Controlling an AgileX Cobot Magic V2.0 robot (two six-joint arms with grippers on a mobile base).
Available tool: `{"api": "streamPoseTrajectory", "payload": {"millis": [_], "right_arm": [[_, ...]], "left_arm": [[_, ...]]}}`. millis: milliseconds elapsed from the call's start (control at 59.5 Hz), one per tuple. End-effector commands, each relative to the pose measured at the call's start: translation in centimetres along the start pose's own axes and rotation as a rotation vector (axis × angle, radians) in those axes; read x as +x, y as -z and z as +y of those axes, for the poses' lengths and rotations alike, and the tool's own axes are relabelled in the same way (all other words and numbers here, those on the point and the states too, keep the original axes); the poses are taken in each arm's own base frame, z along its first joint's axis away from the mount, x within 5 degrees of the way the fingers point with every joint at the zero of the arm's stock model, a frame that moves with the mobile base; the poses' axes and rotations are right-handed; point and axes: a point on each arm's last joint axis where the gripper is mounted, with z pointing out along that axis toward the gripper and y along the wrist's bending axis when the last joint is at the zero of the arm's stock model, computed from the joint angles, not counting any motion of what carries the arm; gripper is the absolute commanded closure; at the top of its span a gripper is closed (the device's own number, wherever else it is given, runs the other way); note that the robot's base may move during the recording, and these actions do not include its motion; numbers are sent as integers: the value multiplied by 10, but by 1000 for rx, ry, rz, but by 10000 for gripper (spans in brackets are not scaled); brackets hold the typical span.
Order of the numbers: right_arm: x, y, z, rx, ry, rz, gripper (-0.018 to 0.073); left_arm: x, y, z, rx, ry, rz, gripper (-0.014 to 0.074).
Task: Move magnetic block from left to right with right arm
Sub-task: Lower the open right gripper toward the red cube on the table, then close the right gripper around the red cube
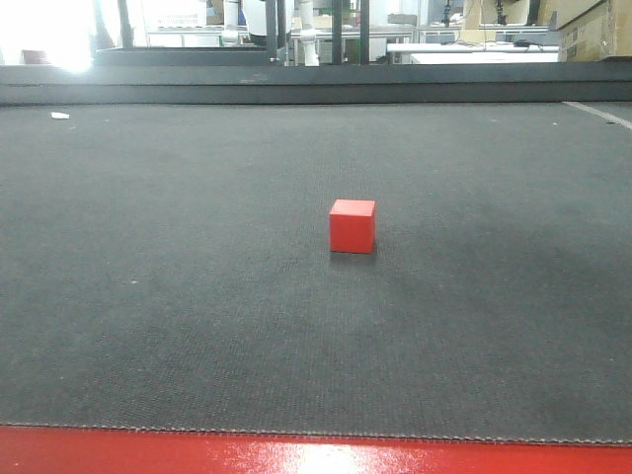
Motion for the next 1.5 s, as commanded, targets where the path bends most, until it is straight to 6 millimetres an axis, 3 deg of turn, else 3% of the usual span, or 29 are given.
{"api": "streamPoseTrajectory", "payload": {"millis": [0,235,471,723,891,1345,1480], "right_arm": [[-23,-4,17,3,-50,-27,-73],[-38,-58,28,175,-202,116,-73],[-42,-102,27,266,-220,175,-73],[-35,-138,8,330,-247,239,-73],[-31,-155,4,310,-267,239,-73],[-18,-177,1,319,-274,283,-70],[-16,-179,1,323,-279,299,34]], "left_arm": [[-6,1,0,5,4,-94,713],[-6,1,0,5,4,-94,713],[-6,1,0,5,4,-94,713],[-6,1,0,5,4,-94,713],[-6,1,0,5,4,-94,713],[-6,1,0,5,4,-94,713],[-6,1,0,5,4,-94,713]]}}
